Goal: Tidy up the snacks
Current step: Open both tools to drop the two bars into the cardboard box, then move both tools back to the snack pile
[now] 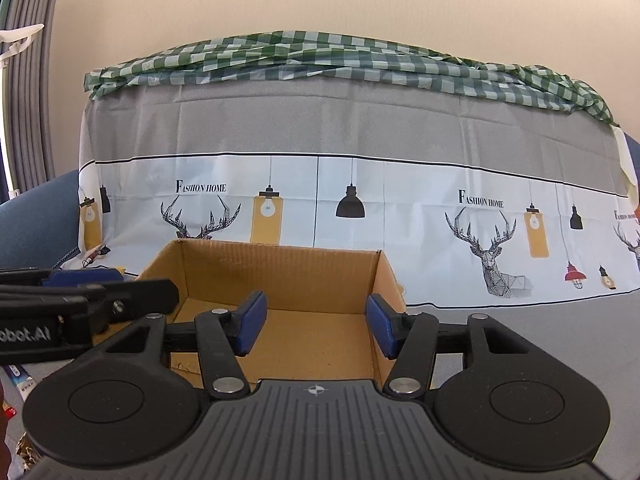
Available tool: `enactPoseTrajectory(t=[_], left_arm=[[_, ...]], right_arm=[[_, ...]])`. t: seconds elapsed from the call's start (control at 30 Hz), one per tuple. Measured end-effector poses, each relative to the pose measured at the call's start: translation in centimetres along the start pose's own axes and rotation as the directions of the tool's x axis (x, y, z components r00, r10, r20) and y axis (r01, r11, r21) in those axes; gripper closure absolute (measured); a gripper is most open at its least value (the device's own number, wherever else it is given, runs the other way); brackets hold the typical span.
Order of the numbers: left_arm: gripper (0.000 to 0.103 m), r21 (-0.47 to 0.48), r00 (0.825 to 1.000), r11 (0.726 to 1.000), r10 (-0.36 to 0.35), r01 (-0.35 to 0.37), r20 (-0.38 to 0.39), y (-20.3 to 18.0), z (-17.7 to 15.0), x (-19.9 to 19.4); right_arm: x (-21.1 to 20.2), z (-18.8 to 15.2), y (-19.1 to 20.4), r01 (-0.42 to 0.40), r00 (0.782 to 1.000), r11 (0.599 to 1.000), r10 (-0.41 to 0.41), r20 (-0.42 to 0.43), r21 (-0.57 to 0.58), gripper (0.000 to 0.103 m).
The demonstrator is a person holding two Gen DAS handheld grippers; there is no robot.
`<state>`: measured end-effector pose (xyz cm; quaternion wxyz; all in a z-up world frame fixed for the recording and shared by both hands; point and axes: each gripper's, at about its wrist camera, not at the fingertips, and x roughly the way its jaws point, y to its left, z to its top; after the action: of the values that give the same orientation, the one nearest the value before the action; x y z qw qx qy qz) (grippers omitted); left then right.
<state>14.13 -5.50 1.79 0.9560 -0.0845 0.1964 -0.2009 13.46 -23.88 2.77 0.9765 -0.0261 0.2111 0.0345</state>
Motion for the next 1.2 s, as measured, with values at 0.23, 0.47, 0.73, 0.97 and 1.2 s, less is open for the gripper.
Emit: enactPoseTrajectory(t=[0.23,0.47,0.73,0.97,1.2], left_arm=[[0.057,-0.091,0.997,0.995,-0.051,0.046,-0.053,3.5,0.5,-1.9],[0.082,-0.130,0.998,0.991,0.000,-0.007,-0.056,7.3,1.2,-5.8],[0.082,-0.054,0.986,0.991,0.111,-0.119,-0.128,12.7,1.9,-8.8],[0.082,-0.375,0.936,0.867,0.244,-0.328,-0.255,20.8,-0.2,-9.1],[0.082,-0.459,0.852,0.747,0.275,-0.481,-0.445,24.8,-2.2,-7.5]], right_arm=[[0.1,0.2,1.1,-0.005,1.000,1.000,0.005,-0.002,0.026,0.045],[-0.8,0.7,3.7,-0.034,0.998,0.998,0.031,0.046,0.057,0.047],[-1.2,0.8,8.3,-0.173,0.985,0.977,0.168,0.044,0.124,0.068],[-1.1,-0.3,15.0,-0.337,0.941,0.941,0.336,0.034,0.019,0.068],[0.0,-3.5,21.8,-0.480,0.877,0.871,0.472,-0.089,-0.103,0.068]])
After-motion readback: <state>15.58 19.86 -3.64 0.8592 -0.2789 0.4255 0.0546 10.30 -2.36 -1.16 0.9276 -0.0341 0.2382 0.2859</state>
